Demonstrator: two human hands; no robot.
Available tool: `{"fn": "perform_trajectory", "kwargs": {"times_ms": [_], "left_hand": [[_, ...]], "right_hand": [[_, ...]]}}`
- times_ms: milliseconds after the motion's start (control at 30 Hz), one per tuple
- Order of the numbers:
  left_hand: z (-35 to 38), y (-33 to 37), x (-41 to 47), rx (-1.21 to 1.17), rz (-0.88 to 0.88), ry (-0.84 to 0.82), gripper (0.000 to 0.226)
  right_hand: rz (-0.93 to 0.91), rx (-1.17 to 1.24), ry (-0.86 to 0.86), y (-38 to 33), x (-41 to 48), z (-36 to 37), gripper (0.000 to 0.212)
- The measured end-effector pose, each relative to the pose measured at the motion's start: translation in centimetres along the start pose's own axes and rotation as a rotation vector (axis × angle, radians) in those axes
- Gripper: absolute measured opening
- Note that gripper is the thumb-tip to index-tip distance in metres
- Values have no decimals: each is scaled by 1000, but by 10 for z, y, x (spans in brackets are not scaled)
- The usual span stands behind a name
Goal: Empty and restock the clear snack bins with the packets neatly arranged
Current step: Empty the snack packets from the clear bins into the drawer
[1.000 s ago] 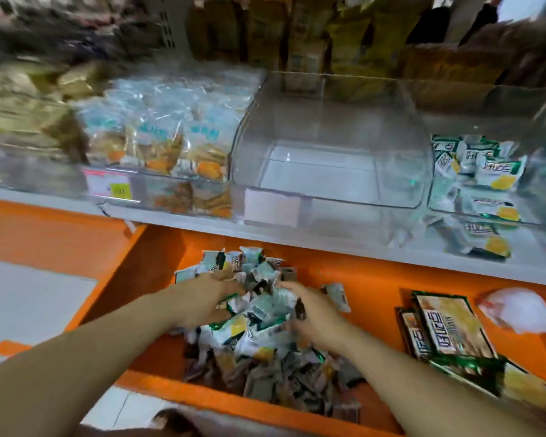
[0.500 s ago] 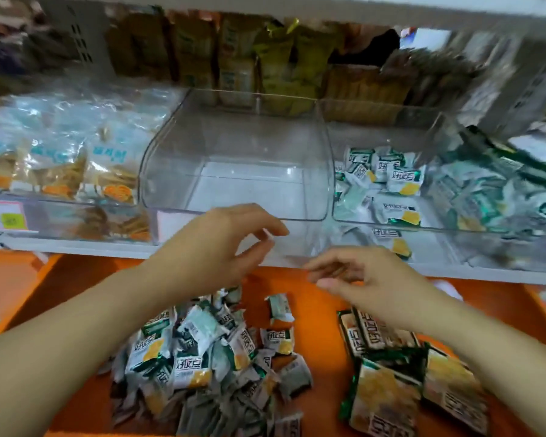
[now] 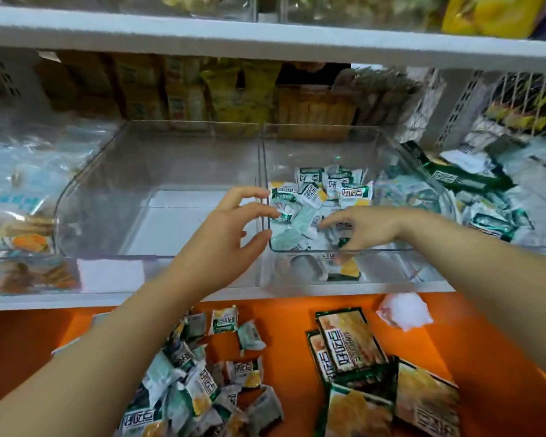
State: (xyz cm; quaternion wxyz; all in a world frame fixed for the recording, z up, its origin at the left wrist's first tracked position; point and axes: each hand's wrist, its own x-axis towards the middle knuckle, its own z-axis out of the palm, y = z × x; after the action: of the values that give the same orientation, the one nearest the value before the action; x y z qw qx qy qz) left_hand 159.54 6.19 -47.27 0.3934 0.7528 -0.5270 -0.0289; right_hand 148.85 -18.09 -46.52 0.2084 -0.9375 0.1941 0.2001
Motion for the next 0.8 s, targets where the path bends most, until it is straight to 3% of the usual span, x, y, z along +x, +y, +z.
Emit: {"fn": "perform_trajectory", "kwargs": {"times_ms": [100, 233, 333, 500, 667, 800], "left_hand": [[0, -4, -1, -24, 7, -1, 23], [1, -4, 0, -61, 4, 14, 21], [3, -4, 1, -80, -19, 12, 20], [3, -5, 1, -105, -19, 18, 19], [5, -7, 3, -124, -24, 27, 19], [6, -7, 2, -118, -24, 22, 19]], "right_hand": [[57, -102, -20, 5, 17, 5, 82], [65, 57, 117, 25, 24, 0, 63], [122, -47, 187, 29, 23, -8, 68], [168, -43, 44, 19, 20, -11, 89], [238, -287, 86, 18, 31, -1, 81], [247, -226, 83, 25, 31, -1, 78]]}}
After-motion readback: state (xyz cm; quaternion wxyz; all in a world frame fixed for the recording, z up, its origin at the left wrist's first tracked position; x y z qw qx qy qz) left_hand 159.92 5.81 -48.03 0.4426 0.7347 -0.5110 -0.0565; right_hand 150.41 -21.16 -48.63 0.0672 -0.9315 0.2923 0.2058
